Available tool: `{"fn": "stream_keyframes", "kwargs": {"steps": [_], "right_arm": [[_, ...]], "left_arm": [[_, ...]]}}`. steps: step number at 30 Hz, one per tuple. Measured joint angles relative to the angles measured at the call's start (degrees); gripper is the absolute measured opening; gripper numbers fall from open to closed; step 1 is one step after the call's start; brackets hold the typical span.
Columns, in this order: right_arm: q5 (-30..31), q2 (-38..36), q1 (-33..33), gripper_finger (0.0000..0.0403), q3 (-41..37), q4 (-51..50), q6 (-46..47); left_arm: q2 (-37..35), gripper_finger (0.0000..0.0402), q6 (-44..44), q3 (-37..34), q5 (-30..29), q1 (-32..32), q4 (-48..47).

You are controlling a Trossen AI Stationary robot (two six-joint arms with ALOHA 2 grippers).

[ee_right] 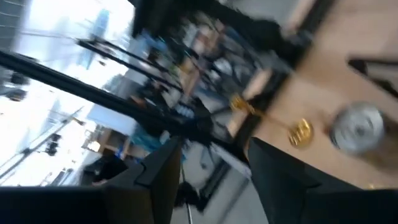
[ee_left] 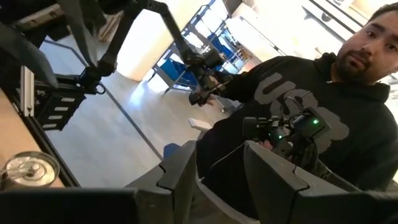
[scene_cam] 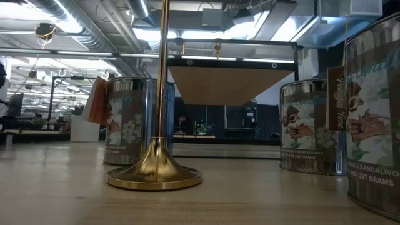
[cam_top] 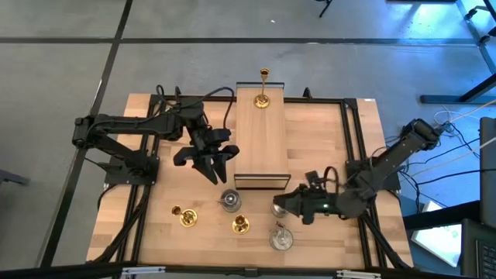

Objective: Pick & Place candle stick holders
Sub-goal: Put the top right silver scented candle on the shelf

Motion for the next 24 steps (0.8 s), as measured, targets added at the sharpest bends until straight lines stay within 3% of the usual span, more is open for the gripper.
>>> {"fn": "stream_keyframes", "kwargs": {"steps": [13, 17, 24], "right_arm": [[-29.8, 10.3, -4.2, 0.0279, 22.1, -52.9, 39.2], [-33.3, 13.0, -5.8, 0.0303, 24.1, -57.9, 43.4], [-32.9, 15.0, -8.5, 0.0327, 24.3, -59.0, 42.0]], "left_arm": [[0.0, 0.0131, 3.4, 0.0, 3.5, 0.0, -5.4], [0.0, 0.0131, 4.5, 0.0, 3.5, 0.0, -6.5], [0.0, 0.0131, 4.4, 0.0, 3.5, 0.0, -6.5]]}}
